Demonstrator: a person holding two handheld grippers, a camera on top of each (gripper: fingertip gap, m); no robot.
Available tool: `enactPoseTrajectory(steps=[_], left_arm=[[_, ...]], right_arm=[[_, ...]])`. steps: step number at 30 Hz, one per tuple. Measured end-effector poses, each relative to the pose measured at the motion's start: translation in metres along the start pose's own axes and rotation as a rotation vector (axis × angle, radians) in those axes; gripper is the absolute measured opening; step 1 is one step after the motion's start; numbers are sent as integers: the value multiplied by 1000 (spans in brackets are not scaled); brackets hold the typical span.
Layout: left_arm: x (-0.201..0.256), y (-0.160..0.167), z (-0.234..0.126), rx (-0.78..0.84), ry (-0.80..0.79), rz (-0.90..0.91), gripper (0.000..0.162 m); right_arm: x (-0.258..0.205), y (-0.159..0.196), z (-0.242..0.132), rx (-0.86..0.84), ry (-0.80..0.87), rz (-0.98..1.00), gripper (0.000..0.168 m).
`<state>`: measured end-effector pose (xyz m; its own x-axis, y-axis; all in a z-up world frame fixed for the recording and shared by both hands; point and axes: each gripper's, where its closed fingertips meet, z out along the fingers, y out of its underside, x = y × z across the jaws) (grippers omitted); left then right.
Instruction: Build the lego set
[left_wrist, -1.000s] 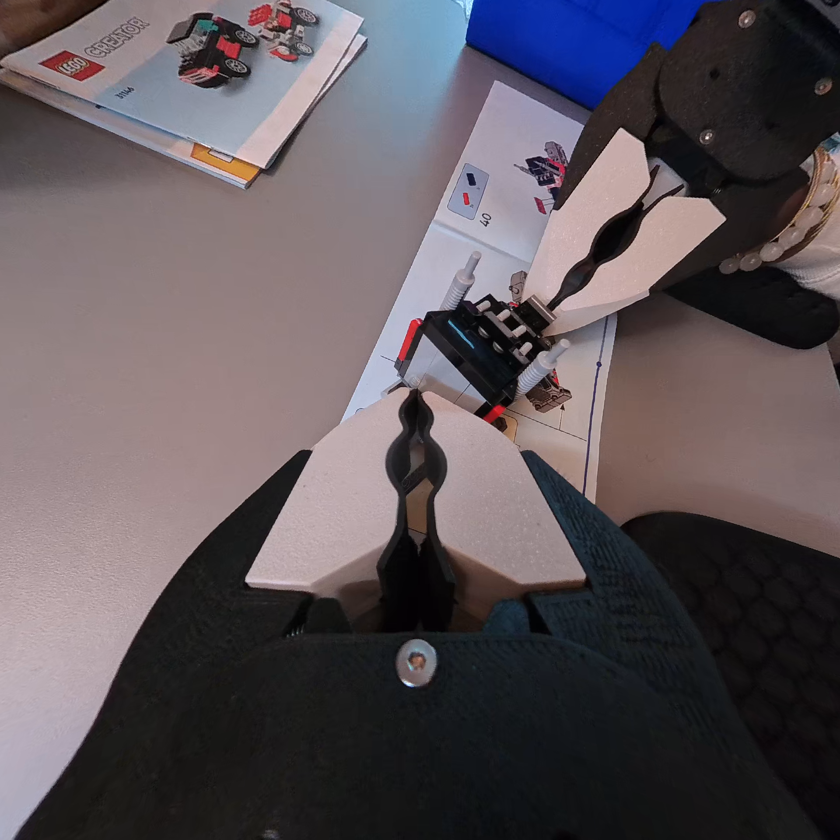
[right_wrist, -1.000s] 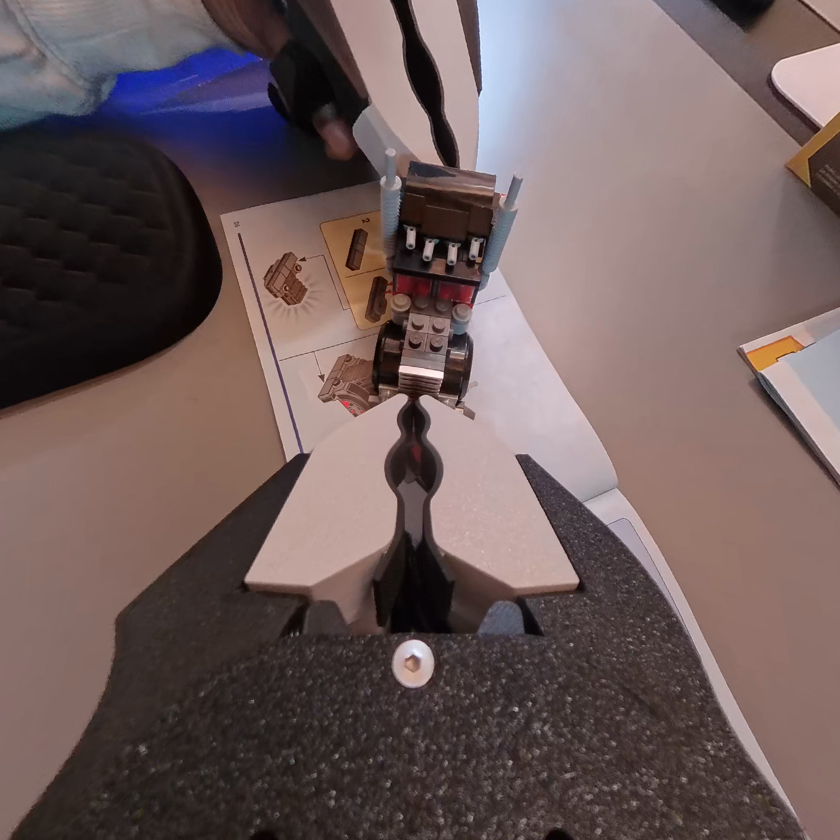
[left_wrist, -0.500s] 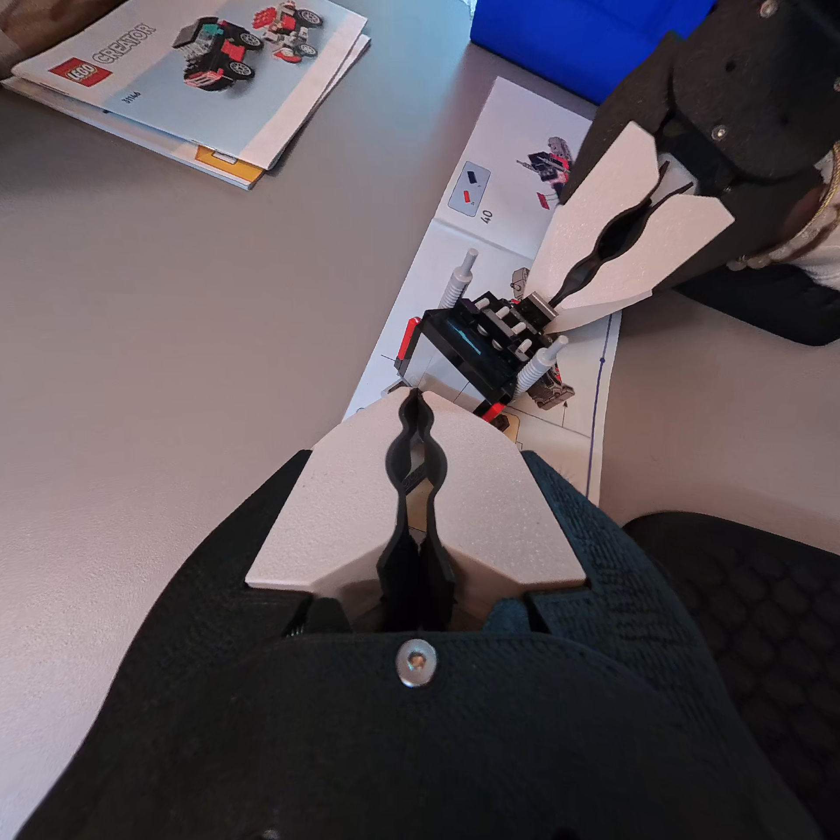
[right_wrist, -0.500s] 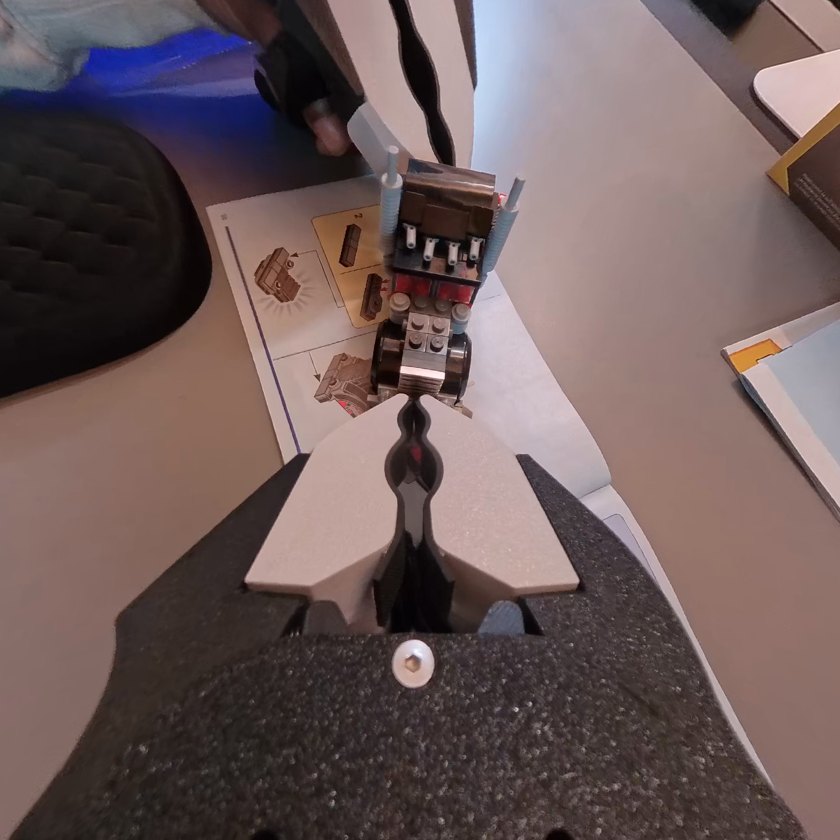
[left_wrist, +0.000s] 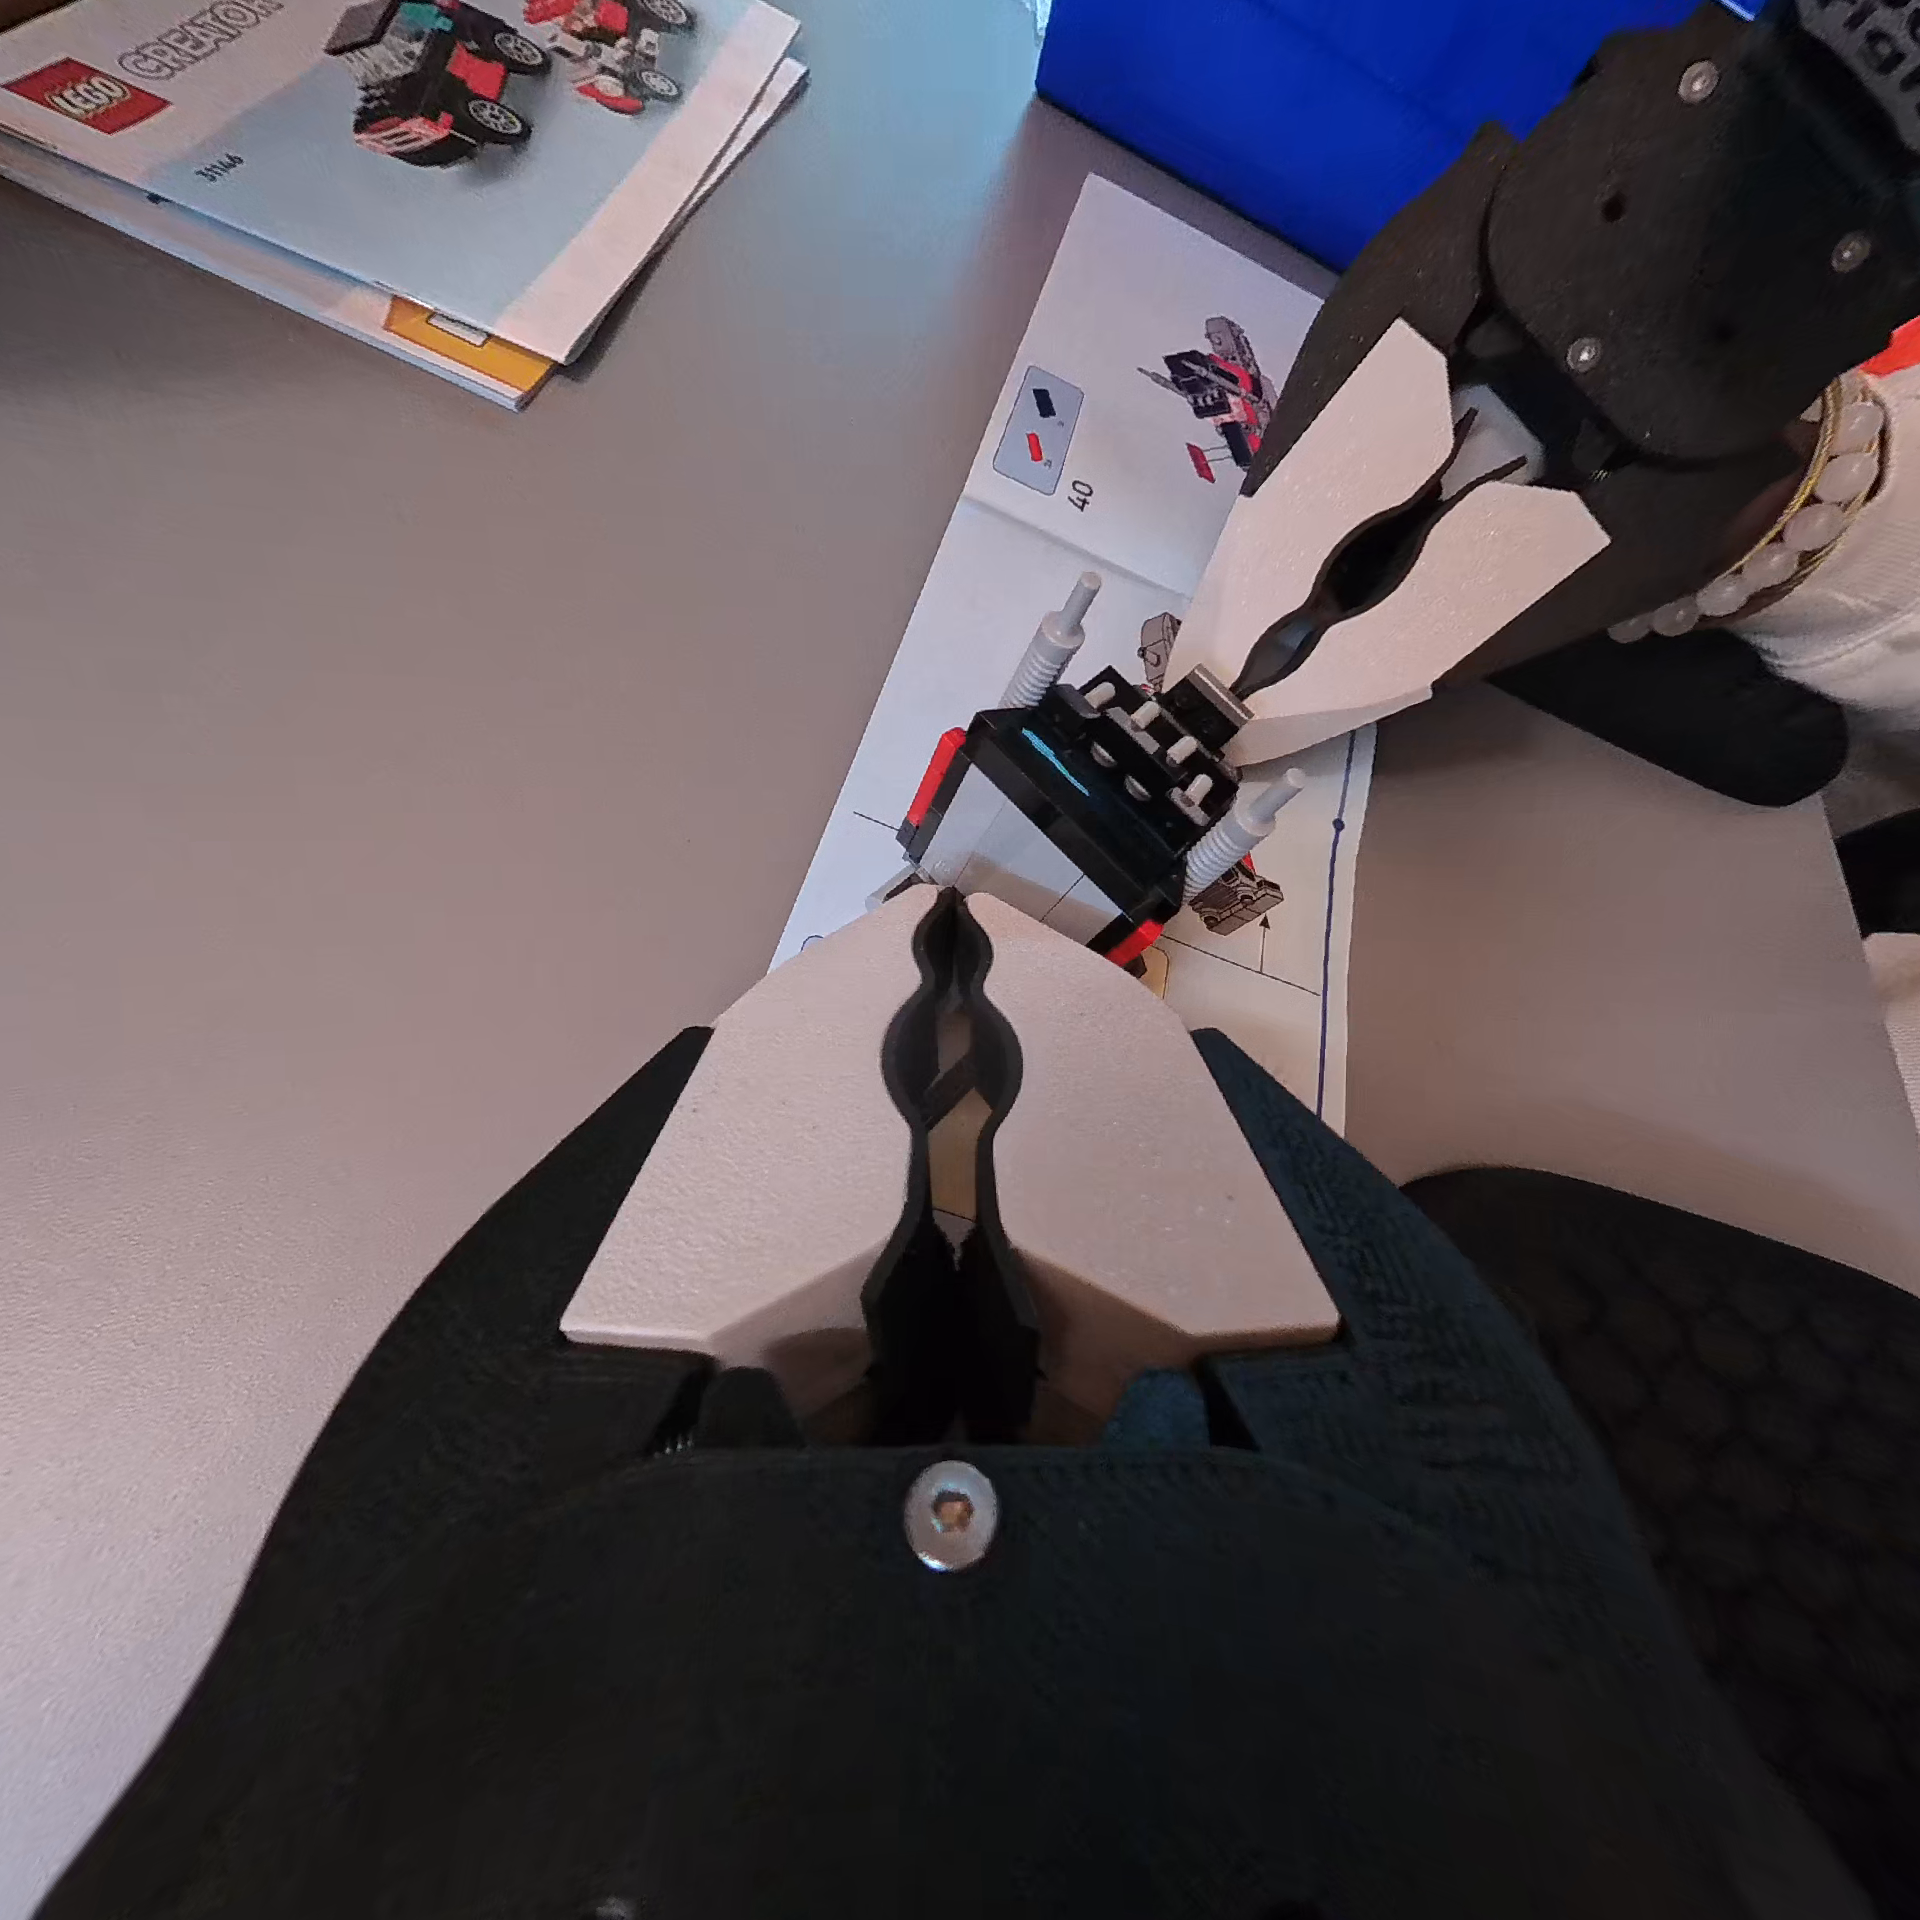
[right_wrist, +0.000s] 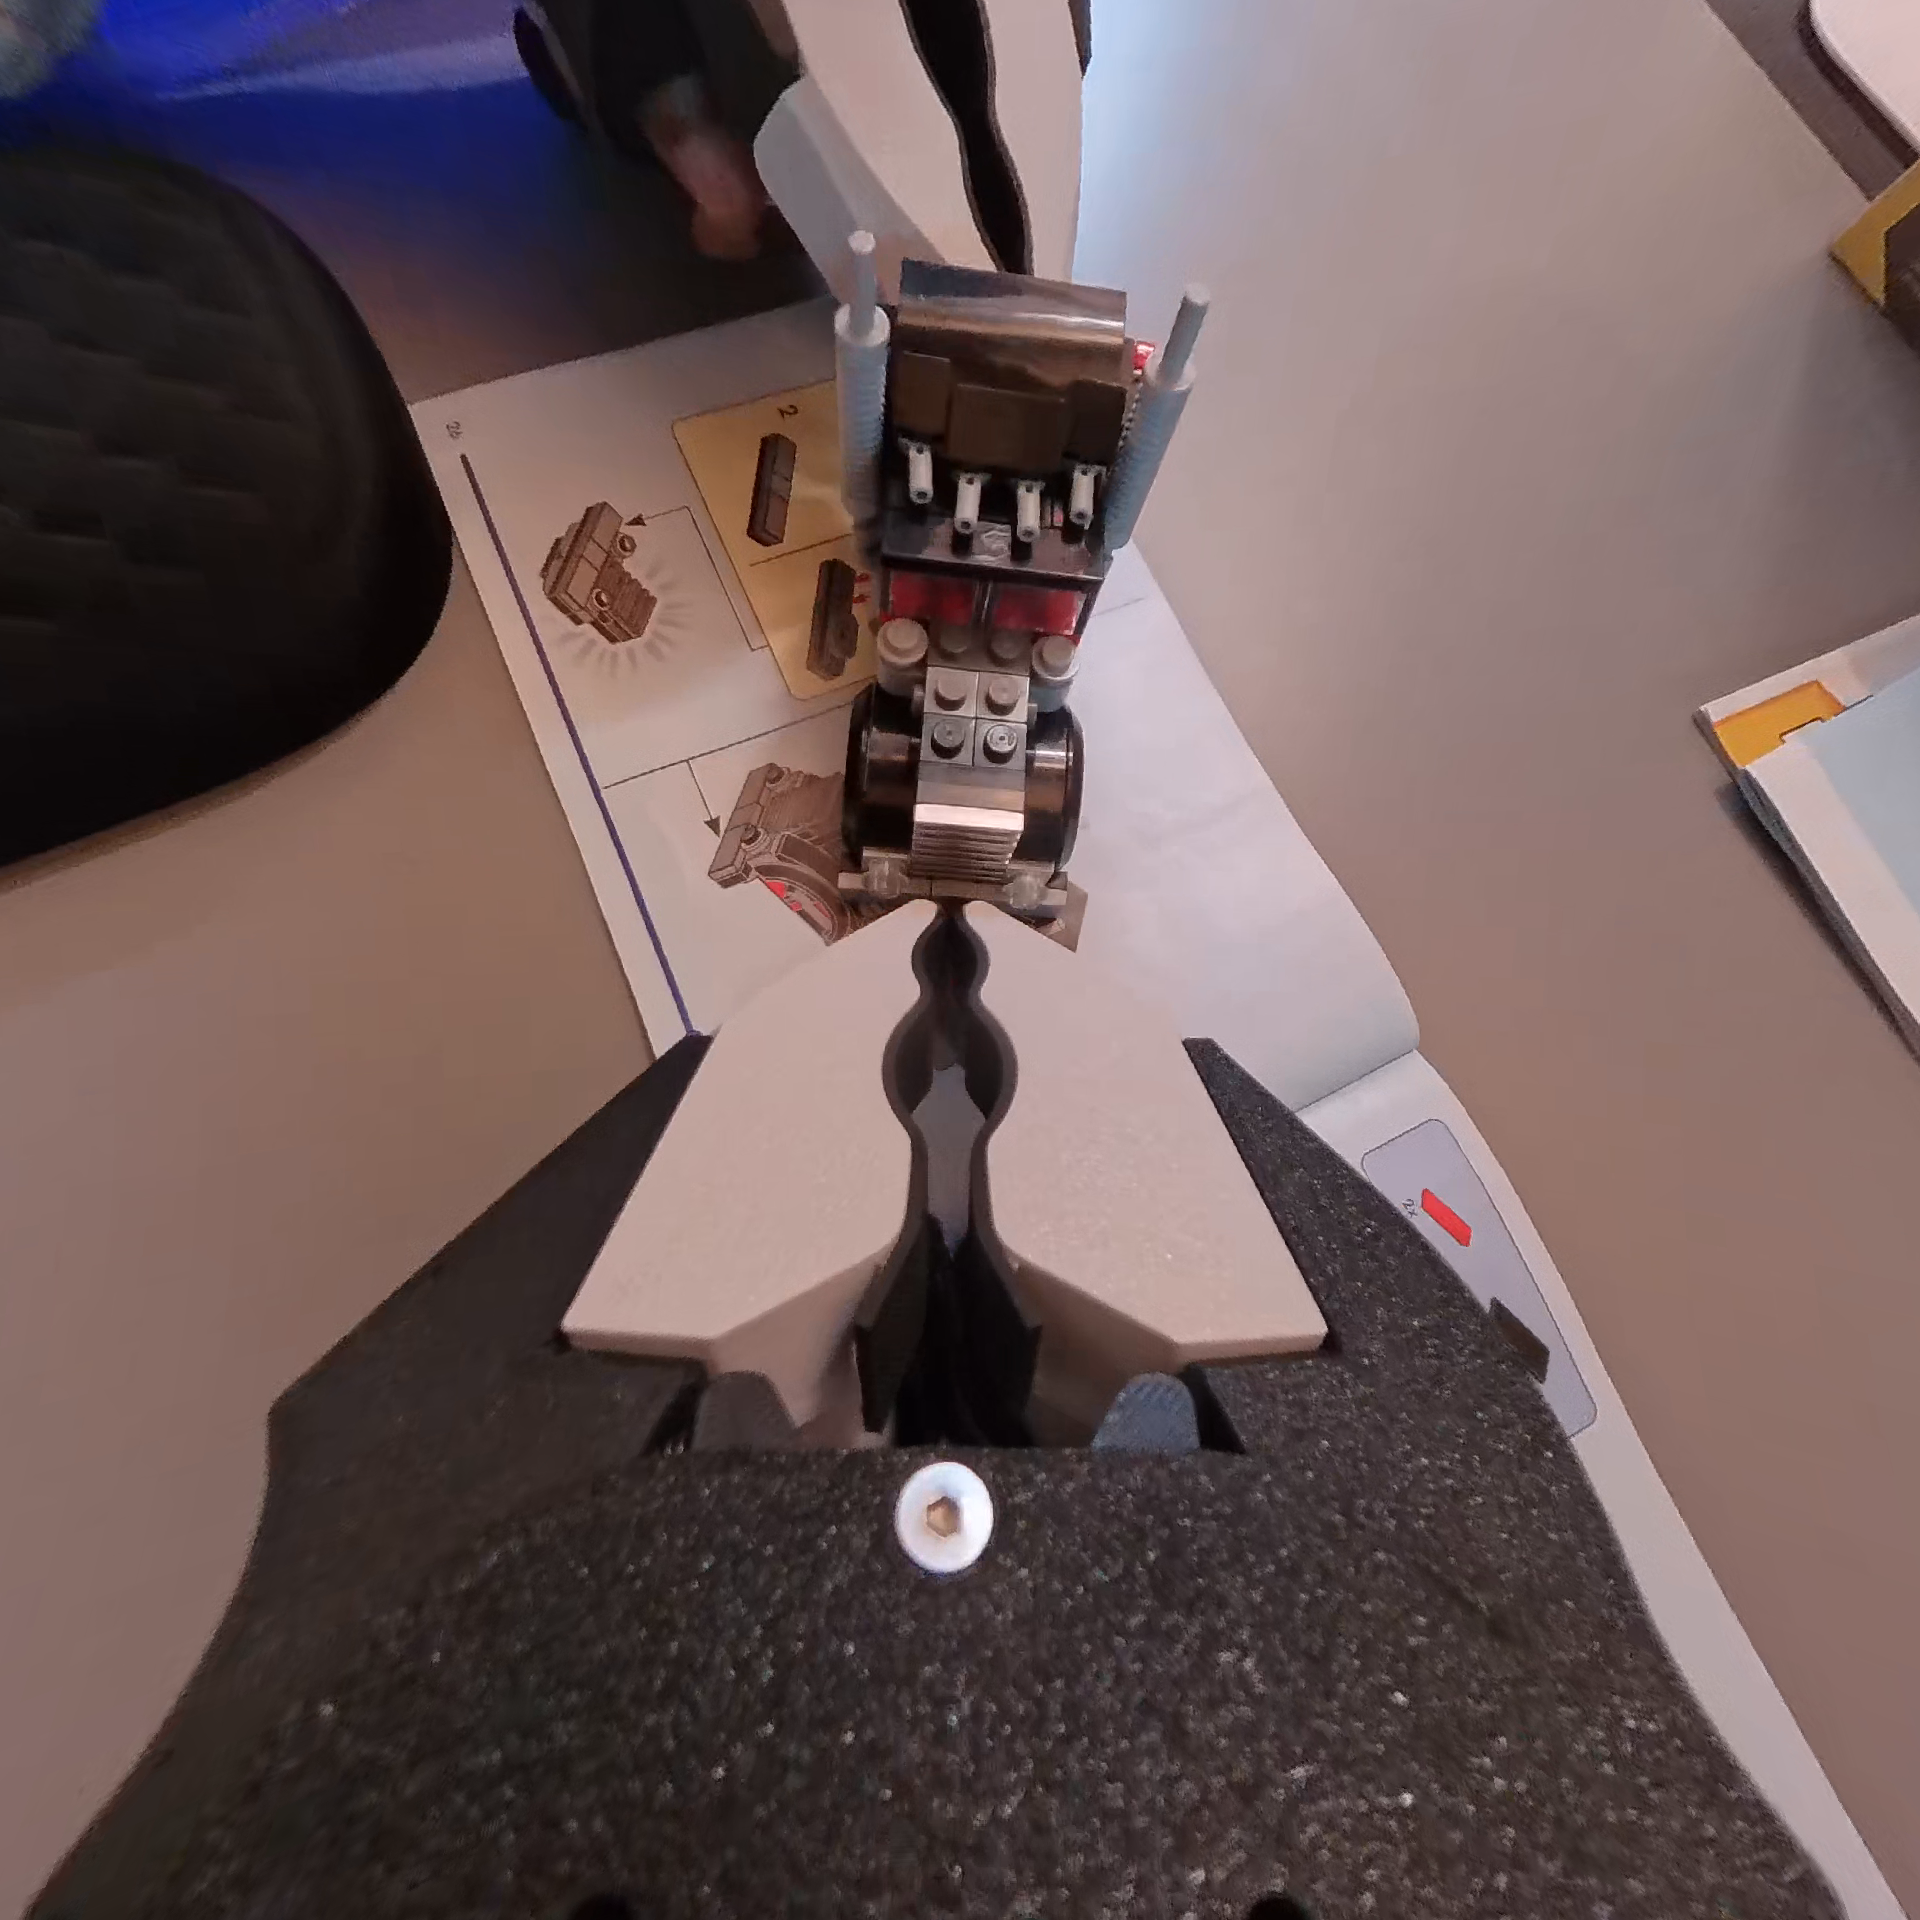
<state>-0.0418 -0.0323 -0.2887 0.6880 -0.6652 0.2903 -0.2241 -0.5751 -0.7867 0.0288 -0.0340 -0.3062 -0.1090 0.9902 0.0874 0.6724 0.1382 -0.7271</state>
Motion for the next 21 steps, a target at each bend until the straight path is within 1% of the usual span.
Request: enactPoseTrajectory(steps=[8,21], left_arm=[[-2,0,-1,5,-26,1,0],[-3,0,-1,7,-43,11,0]], right_arm=[[0,-2,2,9,-28,28,0],[0,-3,2,10,-23,17,0]])
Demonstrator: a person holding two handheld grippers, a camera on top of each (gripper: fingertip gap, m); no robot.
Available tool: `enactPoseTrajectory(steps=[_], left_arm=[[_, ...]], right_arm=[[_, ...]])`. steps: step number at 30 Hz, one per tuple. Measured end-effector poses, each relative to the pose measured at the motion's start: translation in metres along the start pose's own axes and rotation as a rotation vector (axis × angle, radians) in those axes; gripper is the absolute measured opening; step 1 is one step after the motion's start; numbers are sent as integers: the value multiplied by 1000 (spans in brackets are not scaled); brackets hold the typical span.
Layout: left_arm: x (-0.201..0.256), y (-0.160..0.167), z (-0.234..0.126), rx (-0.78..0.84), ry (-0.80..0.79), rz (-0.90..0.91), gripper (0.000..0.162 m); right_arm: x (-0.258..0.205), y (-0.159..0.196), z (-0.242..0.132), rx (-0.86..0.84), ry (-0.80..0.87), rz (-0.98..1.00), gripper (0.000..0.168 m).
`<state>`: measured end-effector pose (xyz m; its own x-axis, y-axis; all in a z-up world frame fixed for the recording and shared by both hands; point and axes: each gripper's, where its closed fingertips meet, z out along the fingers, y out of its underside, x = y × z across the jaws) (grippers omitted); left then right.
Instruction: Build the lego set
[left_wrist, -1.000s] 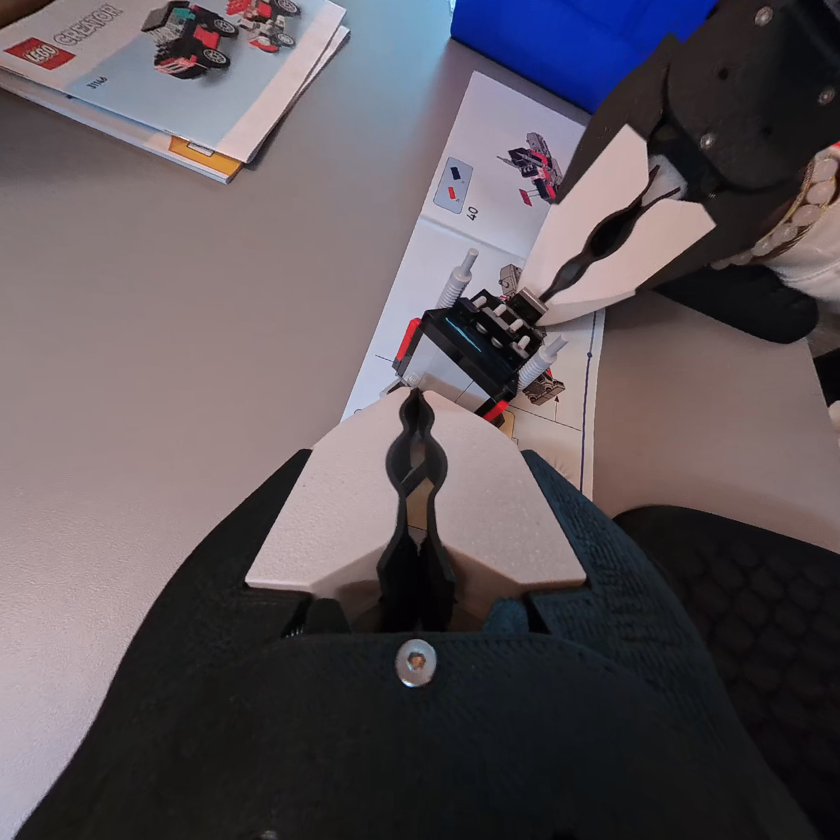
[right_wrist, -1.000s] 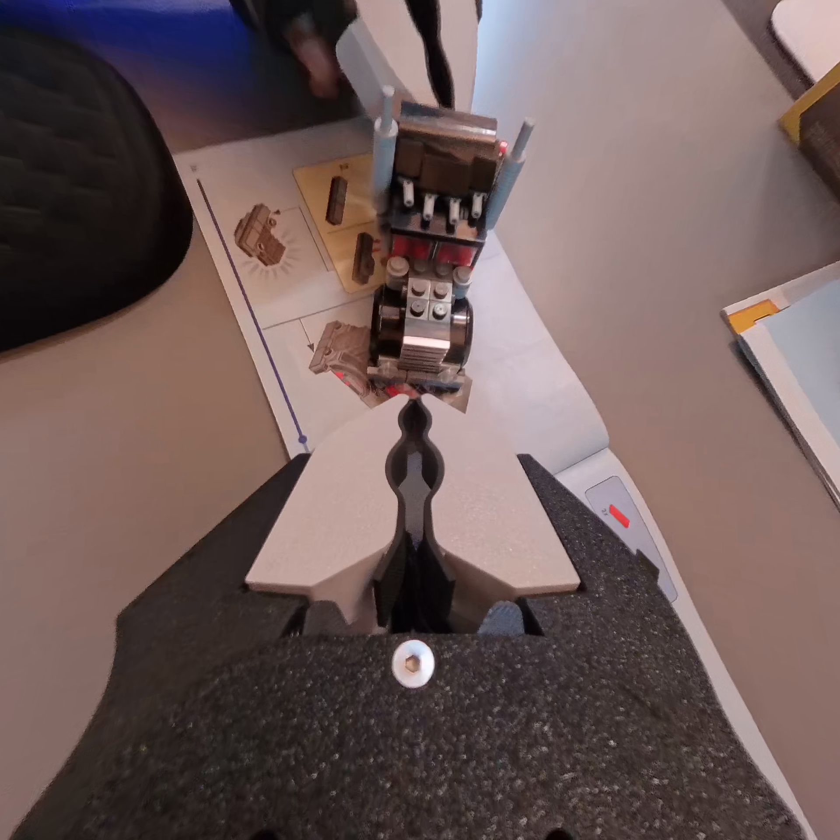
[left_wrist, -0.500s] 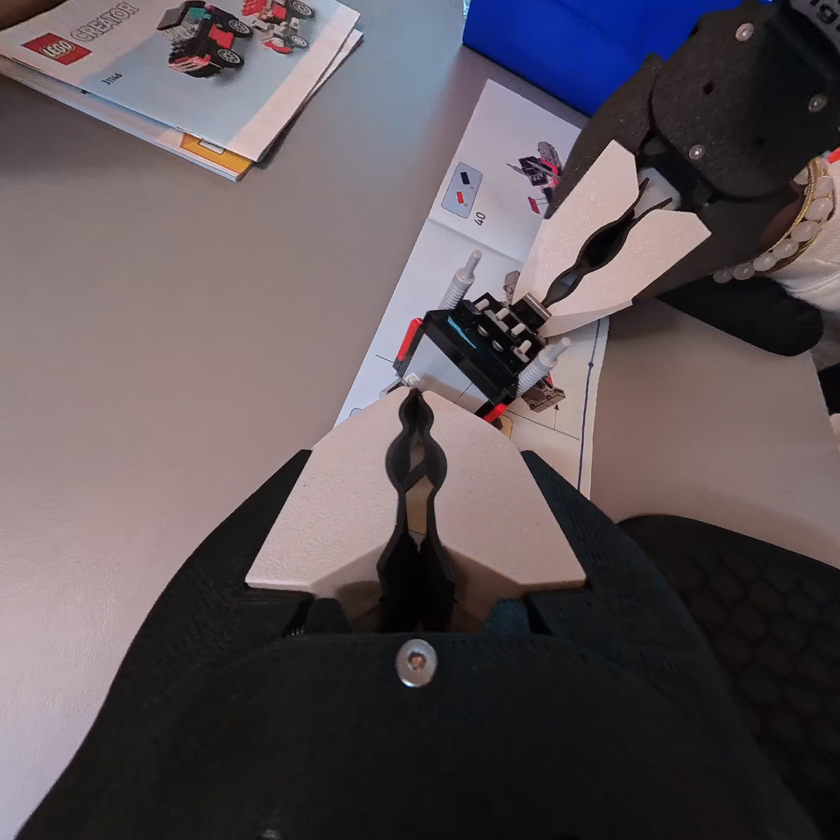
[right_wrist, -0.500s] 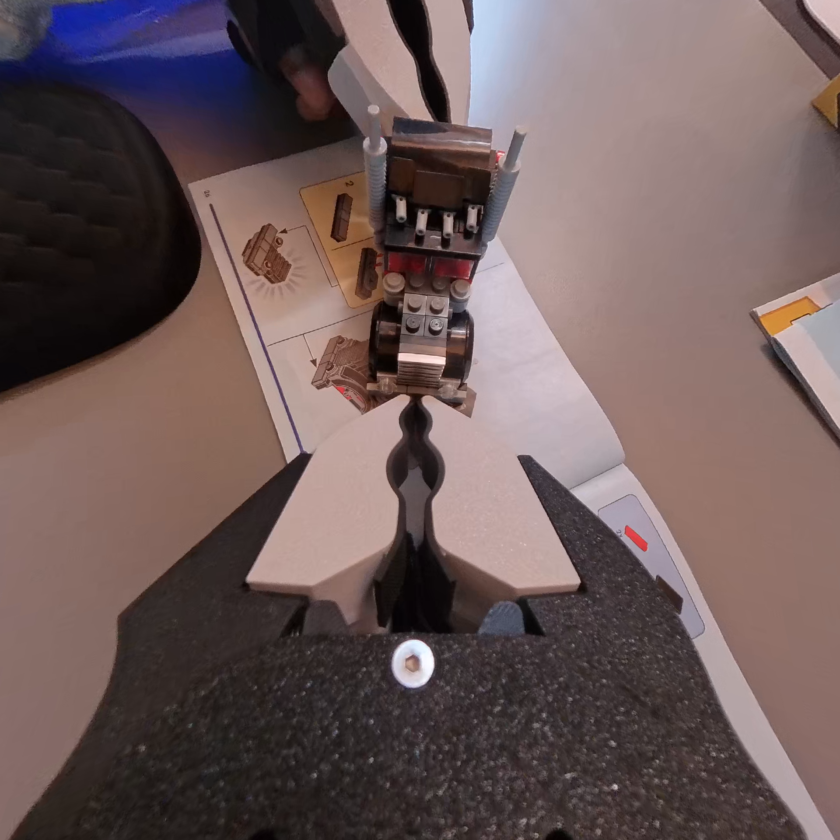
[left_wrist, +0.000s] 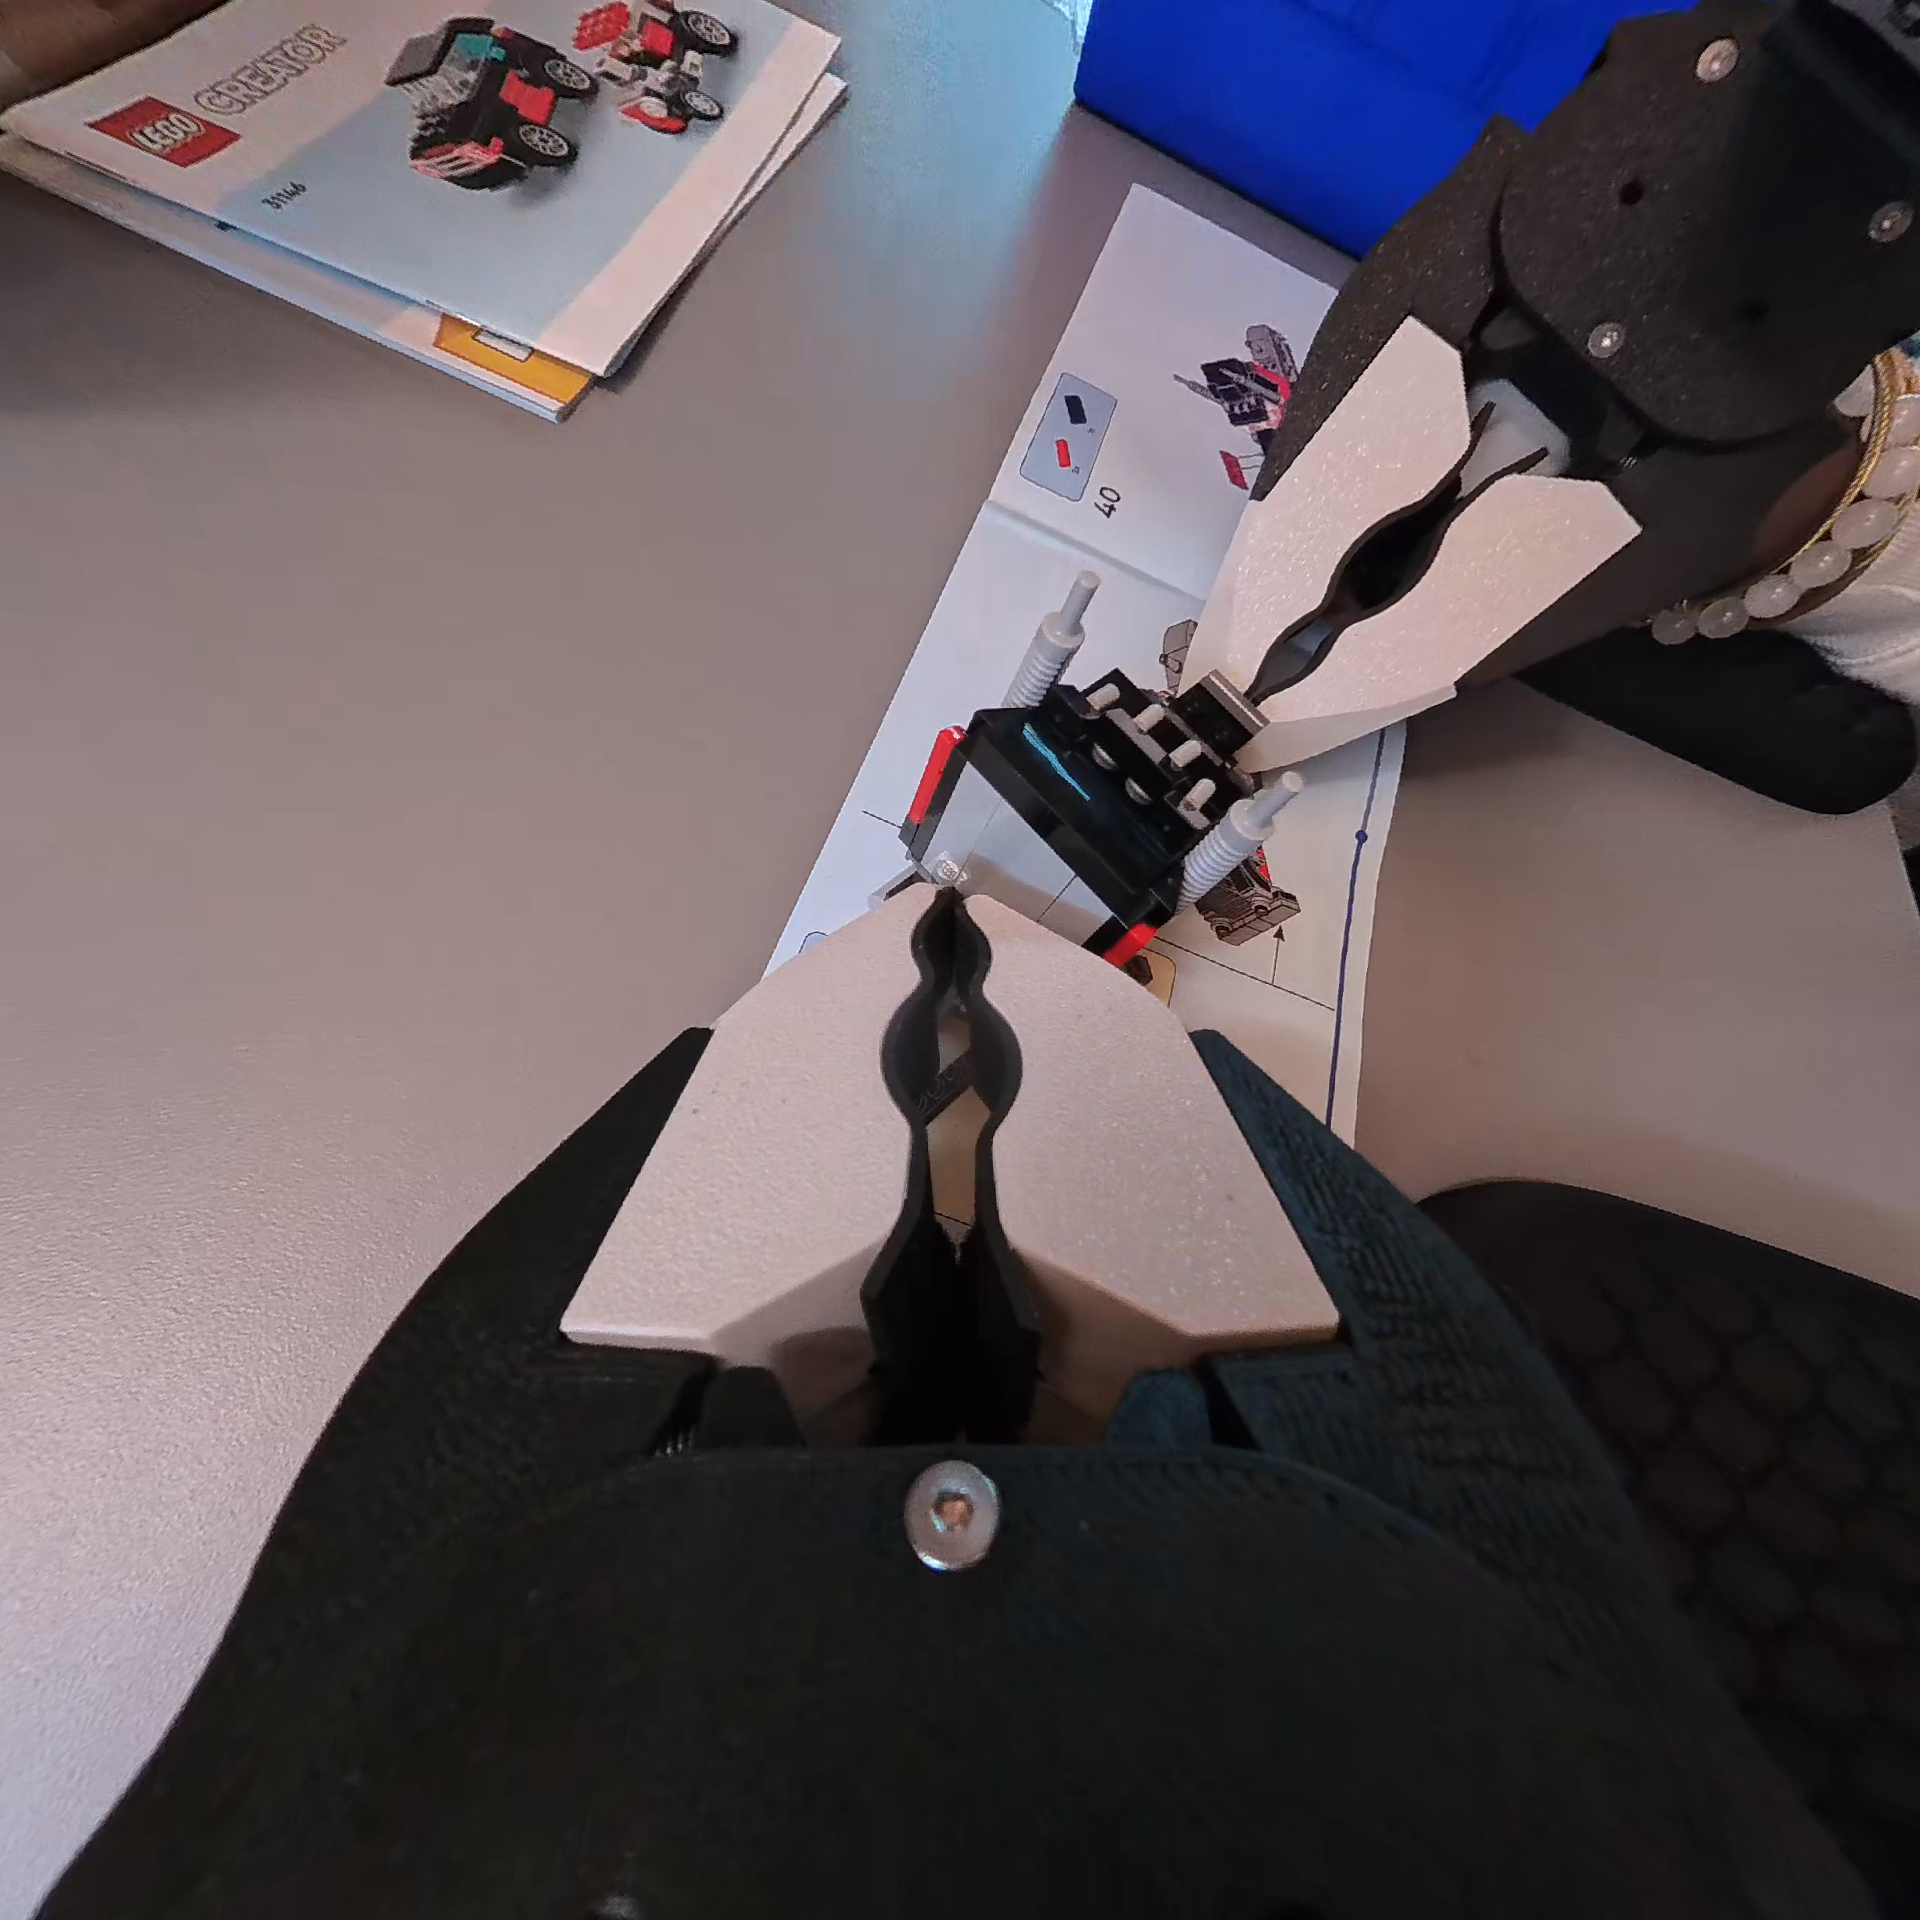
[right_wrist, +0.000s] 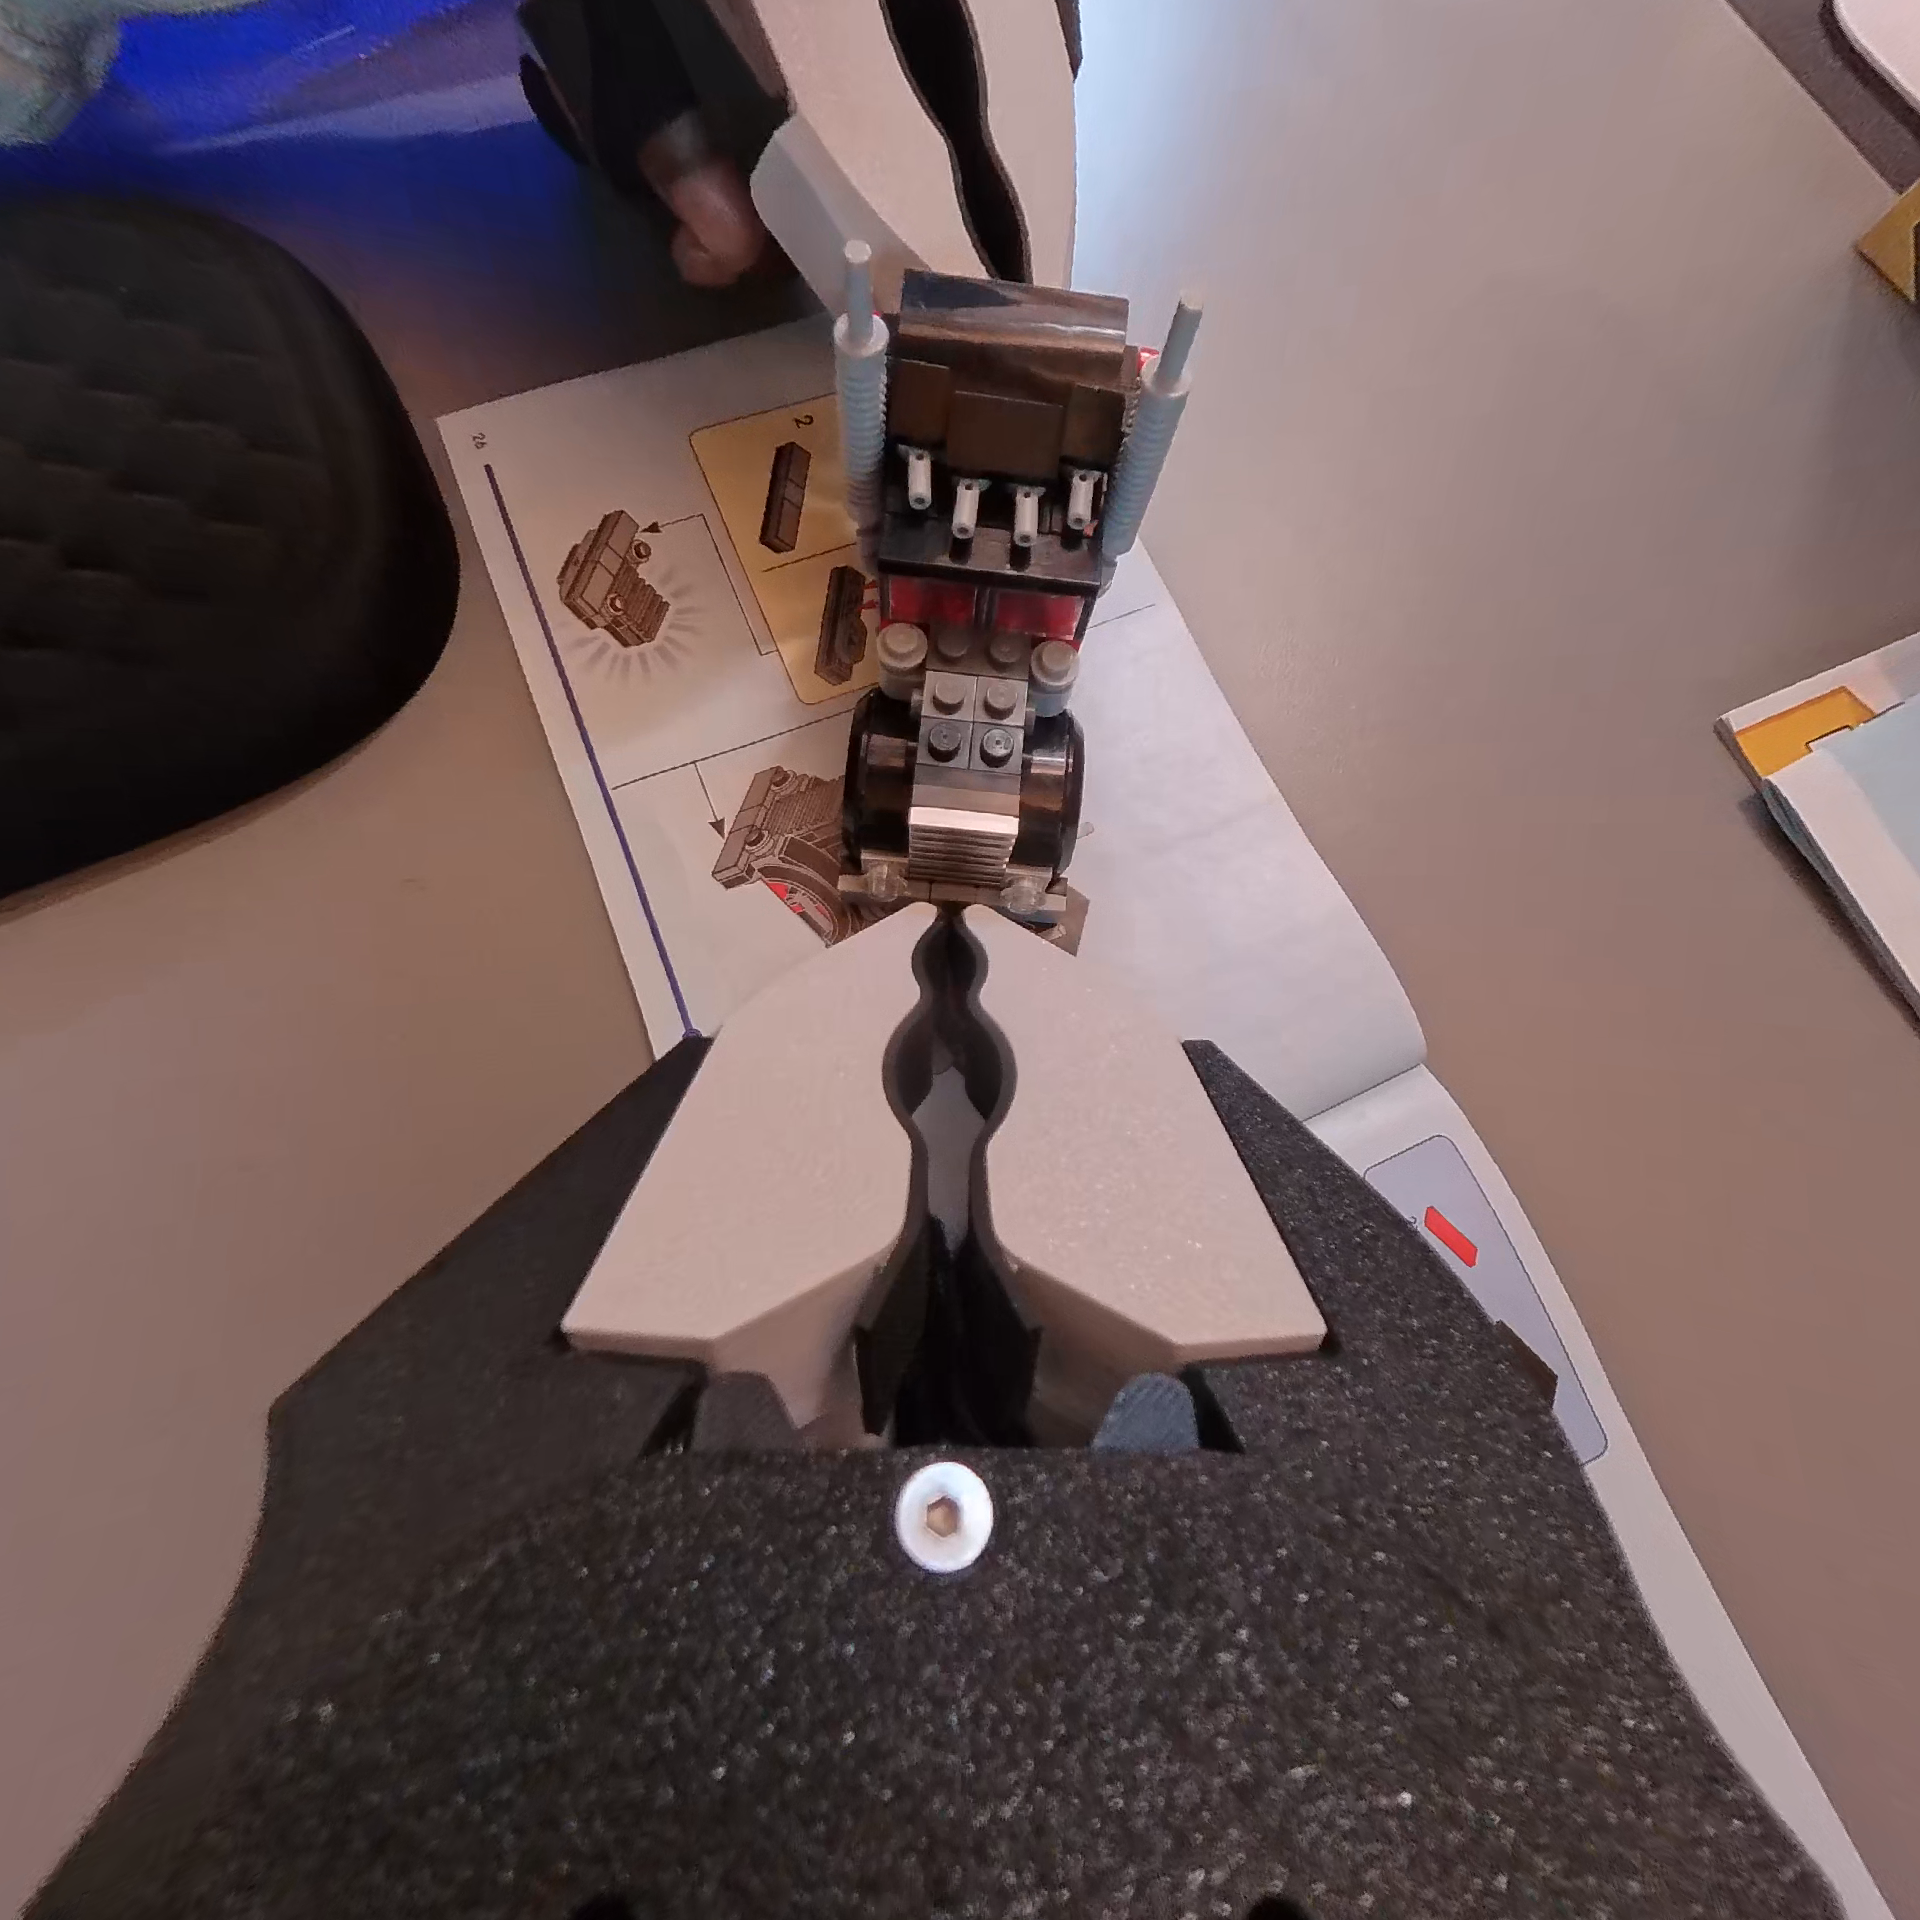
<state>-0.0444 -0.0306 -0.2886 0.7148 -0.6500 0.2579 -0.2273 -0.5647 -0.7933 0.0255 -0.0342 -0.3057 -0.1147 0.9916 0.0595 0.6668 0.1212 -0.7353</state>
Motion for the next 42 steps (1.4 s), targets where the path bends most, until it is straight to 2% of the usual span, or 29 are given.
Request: enactPoseTrajectory(steps=[16,23,42], left_arm=[[1,1,-1,0,17,-15,0],[1,1,-1,-1,29,-24,0],[0,1,-1,2,12,-19,0]], right_arm=[[0,1,-1,-9,6,-11,0],[8,5,-4,-19,30,45,0],[11,0,1,32,-24,44,0]])
